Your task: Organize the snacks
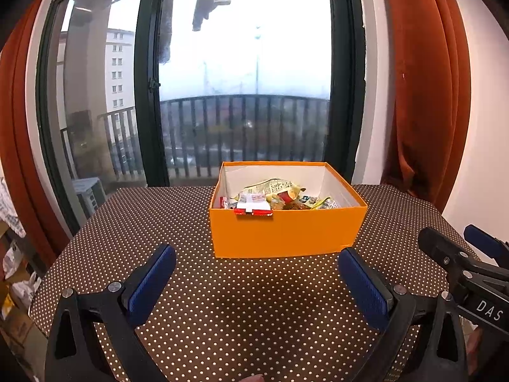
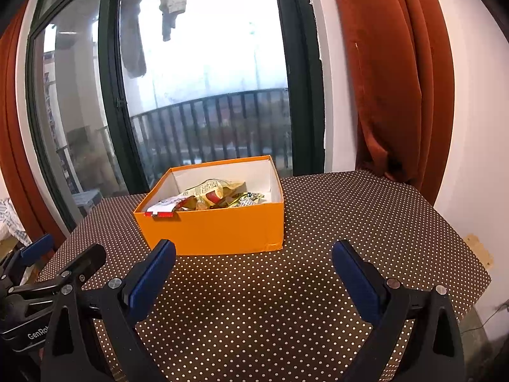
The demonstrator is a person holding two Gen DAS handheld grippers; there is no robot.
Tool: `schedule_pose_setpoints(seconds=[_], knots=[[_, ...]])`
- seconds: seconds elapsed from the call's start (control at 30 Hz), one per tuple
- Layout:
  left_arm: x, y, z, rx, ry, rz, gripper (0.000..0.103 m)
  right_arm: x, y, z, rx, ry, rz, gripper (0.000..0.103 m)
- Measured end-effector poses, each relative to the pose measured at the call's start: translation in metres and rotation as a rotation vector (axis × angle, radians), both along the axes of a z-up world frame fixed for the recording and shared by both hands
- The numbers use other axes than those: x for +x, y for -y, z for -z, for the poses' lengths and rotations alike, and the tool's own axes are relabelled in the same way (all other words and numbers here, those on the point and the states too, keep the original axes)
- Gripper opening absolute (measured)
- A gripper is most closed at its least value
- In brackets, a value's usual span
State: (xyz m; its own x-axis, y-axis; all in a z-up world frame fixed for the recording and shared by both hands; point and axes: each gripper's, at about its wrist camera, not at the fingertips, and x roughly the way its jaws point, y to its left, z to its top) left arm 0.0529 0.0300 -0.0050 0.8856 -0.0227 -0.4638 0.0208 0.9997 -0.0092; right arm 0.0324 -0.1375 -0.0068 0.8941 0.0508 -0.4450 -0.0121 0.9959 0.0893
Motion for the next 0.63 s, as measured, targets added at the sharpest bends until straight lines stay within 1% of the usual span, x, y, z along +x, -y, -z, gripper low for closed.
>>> schedule_pose_setpoints(seconds=[0.63], knots=[[-0.0009, -0.0009, 0.0038, -0.006, -0.011, 0.008, 0.103, -0.0033, 0.0009, 0.0013, 0.007, -0.010, 0.001, 0.100]])
